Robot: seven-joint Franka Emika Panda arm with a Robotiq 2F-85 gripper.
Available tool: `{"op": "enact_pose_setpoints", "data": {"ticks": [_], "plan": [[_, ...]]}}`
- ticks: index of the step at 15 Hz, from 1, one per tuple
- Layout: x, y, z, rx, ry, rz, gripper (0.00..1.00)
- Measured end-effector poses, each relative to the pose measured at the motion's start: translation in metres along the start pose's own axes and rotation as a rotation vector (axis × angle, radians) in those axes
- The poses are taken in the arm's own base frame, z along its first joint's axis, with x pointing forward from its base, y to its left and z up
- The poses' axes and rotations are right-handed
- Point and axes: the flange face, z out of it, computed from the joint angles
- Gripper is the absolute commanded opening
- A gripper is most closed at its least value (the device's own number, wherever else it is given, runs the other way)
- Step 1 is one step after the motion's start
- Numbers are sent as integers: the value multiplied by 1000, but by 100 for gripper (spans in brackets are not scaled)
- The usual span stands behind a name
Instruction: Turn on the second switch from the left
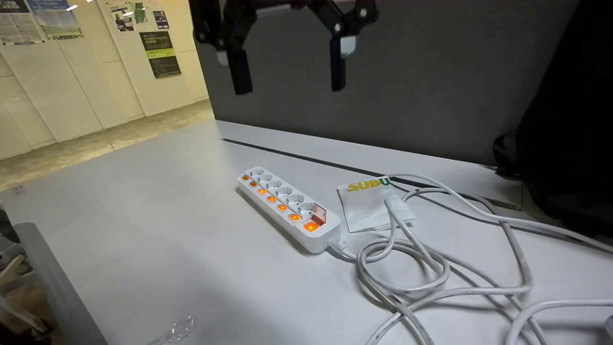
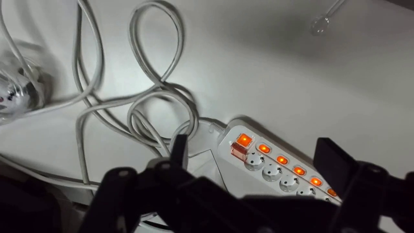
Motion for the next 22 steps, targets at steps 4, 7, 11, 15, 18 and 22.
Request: {"op": "enact_pose_setpoints", "data": {"ticks": [4, 7, 11, 15, 18, 22], "plan": [[43, -36, 47, -19, 9, -38, 100], [69, -67, 79, -13, -18, -45, 100], [103, -105, 108, 7, -50, -83, 73], [136, -133, 116, 25, -35, -128, 45], [158, -145, 113, 31, -11, -151, 25], [171, -142, 103, 39, 4, -153, 1]]}}
